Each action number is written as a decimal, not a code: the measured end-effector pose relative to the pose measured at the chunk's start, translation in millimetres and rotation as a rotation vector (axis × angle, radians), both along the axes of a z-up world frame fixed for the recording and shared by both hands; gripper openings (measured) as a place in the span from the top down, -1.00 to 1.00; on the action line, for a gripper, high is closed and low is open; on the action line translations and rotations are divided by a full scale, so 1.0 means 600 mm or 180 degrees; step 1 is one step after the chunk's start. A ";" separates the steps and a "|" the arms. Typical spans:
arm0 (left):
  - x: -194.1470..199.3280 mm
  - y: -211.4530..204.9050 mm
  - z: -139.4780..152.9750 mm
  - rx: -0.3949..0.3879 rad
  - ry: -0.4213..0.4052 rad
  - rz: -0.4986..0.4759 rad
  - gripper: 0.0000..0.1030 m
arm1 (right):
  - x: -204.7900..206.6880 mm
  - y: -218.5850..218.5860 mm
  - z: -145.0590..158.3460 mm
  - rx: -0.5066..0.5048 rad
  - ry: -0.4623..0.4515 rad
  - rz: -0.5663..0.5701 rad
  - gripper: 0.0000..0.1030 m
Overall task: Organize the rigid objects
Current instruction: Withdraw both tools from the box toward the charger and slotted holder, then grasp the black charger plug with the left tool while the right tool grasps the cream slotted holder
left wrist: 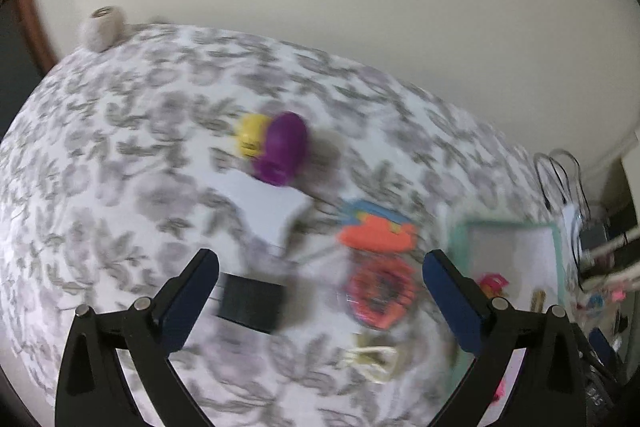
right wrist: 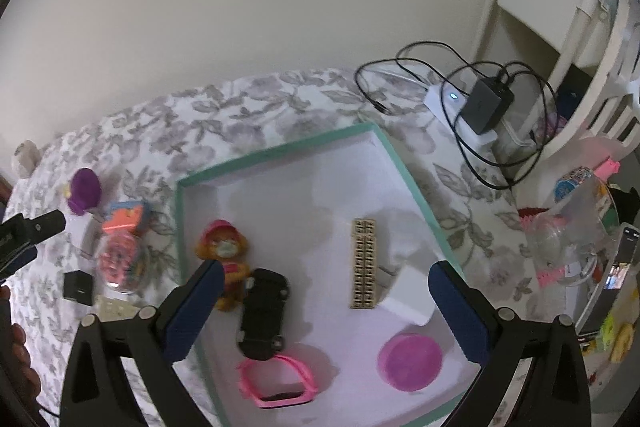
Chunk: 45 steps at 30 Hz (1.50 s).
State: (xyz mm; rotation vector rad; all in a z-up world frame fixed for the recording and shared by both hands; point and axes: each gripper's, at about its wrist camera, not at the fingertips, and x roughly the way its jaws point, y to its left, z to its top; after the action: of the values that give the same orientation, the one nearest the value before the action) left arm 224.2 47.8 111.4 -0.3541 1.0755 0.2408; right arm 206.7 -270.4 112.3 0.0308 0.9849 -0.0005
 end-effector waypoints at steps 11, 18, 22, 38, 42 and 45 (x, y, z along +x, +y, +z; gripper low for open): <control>-0.049 0.151 -0.006 0.0117 0.0119 0.0543 -0.97 | -0.001 0.101 0.043 0.0087 -0.0182 0.0282 -1.00; -0.064 0.194 -0.021 -0.0048 0.0179 0.0646 -0.97 | 0.000 0.197 0.032 0.0150 -0.0131 0.0610 -1.00; -0.060 0.193 -0.039 -0.0181 0.0220 0.0581 -0.97 | -0.010 0.249 0.010 0.0072 -0.0059 0.0891 -1.00; -0.019 0.126 -0.148 -0.0601 0.0724 0.0291 -0.97 | -0.020 0.308 -0.112 -0.0175 0.0553 0.1326 -1.00; -0.013 0.115 -0.155 -0.0570 0.0733 0.0304 -0.97 | -0.018 0.313 -0.129 -0.0135 0.0643 0.1377 -1.00; -0.008 0.103 -0.166 -0.0505 0.0797 0.0237 -0.97 | -0.020 0.322 -0.136 -0.0176 0.0663 0.1435 -0.88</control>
State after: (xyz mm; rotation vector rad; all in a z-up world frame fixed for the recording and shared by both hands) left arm 219.3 109.5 12.0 -0.5169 1.3336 0.2717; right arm 194.7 -77.1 30.6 -0.2468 1.1820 0.3894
